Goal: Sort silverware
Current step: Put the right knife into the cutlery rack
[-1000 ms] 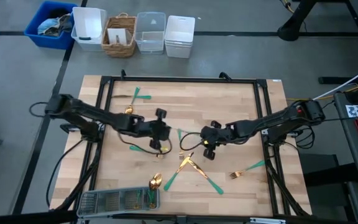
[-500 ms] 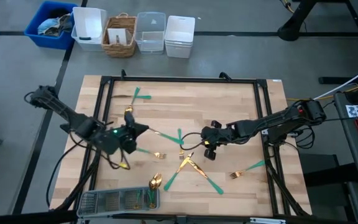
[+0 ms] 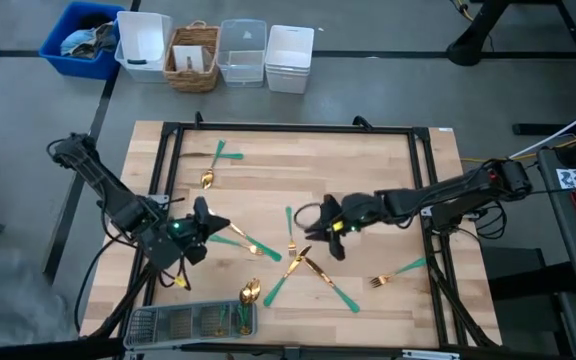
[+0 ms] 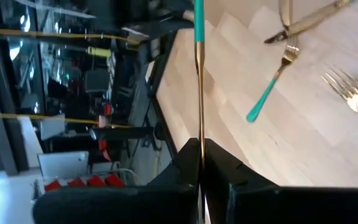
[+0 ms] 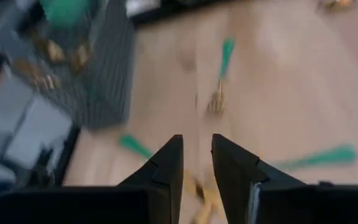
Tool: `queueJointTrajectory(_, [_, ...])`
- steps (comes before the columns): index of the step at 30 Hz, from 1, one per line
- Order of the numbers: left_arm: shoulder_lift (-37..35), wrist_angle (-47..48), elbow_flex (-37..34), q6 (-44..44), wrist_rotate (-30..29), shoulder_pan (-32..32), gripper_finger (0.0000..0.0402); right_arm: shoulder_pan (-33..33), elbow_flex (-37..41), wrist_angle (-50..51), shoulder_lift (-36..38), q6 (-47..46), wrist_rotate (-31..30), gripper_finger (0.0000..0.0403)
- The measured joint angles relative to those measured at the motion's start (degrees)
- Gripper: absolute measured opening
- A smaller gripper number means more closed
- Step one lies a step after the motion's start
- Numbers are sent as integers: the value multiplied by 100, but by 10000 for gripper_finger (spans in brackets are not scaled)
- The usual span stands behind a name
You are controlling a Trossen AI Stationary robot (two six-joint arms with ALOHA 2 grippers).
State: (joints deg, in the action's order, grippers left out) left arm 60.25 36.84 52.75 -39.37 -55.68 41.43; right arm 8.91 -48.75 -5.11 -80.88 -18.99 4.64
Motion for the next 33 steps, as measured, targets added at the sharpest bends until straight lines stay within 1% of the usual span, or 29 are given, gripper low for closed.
queueJointTrajectory(5, [195,-16,-7,-46,-10,0,0,-414,-2,-755,198,-12,72,88])
queueJointTrajectory(8, [424,-74,-7,-286,-7,-2,0,-721,-9,-1296,214,-237,285,88])
queueJointTrajectory(9, [509,-130,-7,-386,-4,-20,0,-846,-9,-1449,213,-406,469,88])
queueJointTrajectory(12, [790,-508,-7,-821,-38,-100,0,-1198,-11,-1752,178,-847,1309,88])
queueJointTrajectory(15, [1082,-1080,-11,-1493,-88,-224,0,-1416,-9,-1825,148,-1190,1867,88])
queueJointTrajectory(21, [1541,-2223,-11,-2777,-202,-577,0,-1456,-9,-1831,152,-1226,2524,88])
queueJointTrajectory(24, [1683,-2825,-11,-3296,-214,-801,0,-1448,-9,-1718,153,-1228,2689,88])
queueJointTrajectory(27, [1812,-3495,-11,-3909,-197,-1016,0,-1452,-9,-1547,153,-1230,2693,88])
queueJointTrajectory(30, [1912,-4029,-11,-4424,45,-1242,0,-1456,-9,-1403,153,-1229,2713,88])
queueJointTrajectory(33, [1996,-4369,-11,-4756,386,-1477,0,-1454,-7,-1388,150,-1229,2885,88])
